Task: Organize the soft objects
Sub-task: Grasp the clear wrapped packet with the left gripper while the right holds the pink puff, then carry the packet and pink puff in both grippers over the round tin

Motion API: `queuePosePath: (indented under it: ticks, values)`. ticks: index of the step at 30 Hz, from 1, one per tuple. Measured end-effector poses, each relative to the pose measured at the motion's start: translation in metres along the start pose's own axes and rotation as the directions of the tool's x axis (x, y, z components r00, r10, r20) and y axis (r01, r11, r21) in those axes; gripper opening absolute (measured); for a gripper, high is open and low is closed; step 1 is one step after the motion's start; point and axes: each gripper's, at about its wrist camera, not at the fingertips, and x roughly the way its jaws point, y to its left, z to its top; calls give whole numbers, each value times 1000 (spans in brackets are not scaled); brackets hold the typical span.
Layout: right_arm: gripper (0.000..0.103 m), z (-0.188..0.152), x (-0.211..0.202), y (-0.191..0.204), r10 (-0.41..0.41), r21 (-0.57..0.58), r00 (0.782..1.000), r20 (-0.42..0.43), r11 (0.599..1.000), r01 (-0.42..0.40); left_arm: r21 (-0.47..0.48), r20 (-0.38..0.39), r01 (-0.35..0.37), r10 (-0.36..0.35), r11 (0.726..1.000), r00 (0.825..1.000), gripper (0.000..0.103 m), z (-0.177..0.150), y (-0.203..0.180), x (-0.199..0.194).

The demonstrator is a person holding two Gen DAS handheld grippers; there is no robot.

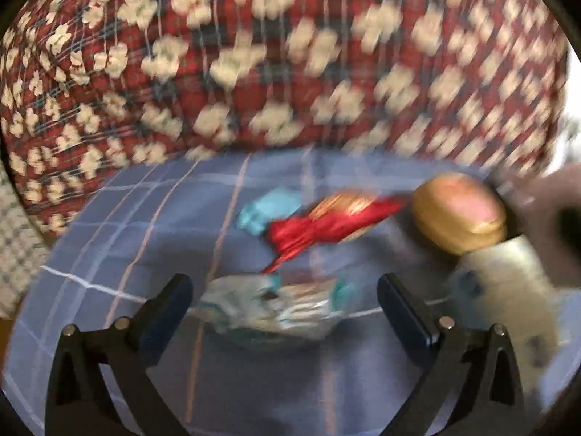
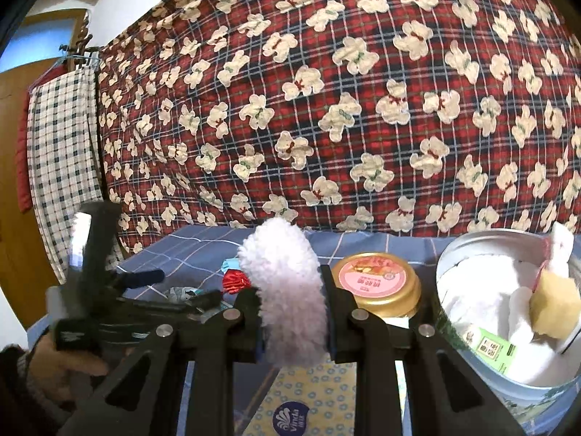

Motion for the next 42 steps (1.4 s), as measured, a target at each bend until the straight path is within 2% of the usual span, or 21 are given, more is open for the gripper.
queuePosePath:
  ticks: [2, 4, 5, 8, 10, 11, 16, 19, 24, 28, 31, 42]
  values:
    - [27, 0, 0, -1, 5, 3, 1000, 0, 1000, -5, 2, -59, -23, 23, 1000, 998, 103, -3, 0, 13]
    - [27, 0, 1, 0, 10, 3, 1000, -2, 1000, -10, -62, -85, 9, -14, 998, 996, 103, -4, 9, 19]
    - [27, -1, 1, 0, 11, 2, 1000, -6, 1000, -11, -80, -80, 21, -27, 997, 996, 103, -5, 12, 19]
    - [27, -1, 3, 1, 21, 0, 1000, -14, 1000, -21, -142, -63, 68, -77, 988, 995, 92, -7, 23, 19]
    - [27, -2, 3, 2, 18, -6, 1000, -14, 1000, -19, -148, -57, 87, -97, 985, 994, 89, -9, 24, 18]
    - [27, -2, 3, 2, 18, -7, 1000, -14, 1000, -18, -145, -53, 92, -101, 985, 994, 84, -9, 23, 17]
    - [27, -1, 3, 1, 25, 10, 1000, -15, 1000, -25, -157, -10, 112, -115, 981, 993, 77, -11, 22, 8]
    - [27, -1, 2, -2, 30, 23, 1000, -10, 999, -30, -178, 52, 148, -141, 973, 989, 74, -14, 22, -5]
    - [27, -1, 0, 0, 38, 13, 999, -2, 999, -38, -193, 154, 223, -195, 955, 969, 74, -16, 13, -28]
    - [27, 1, -13, 0, 3, -41, 999, 47, 999, -1, -173, 247, 285, -238, 943, 939, 74, -15, -1, -53]
    - [27, 3, -21, -8, -29, -57, 997, 77, 998, 33, -140, 288, 303, -254, 943, 924, 74, -12, -16, -66]
    - [27, 12, -40, -74, -131, -4, 985, 112, 991, 132, -25, 350, 397, -364, 918, 863, 74, 5, -87, -97]
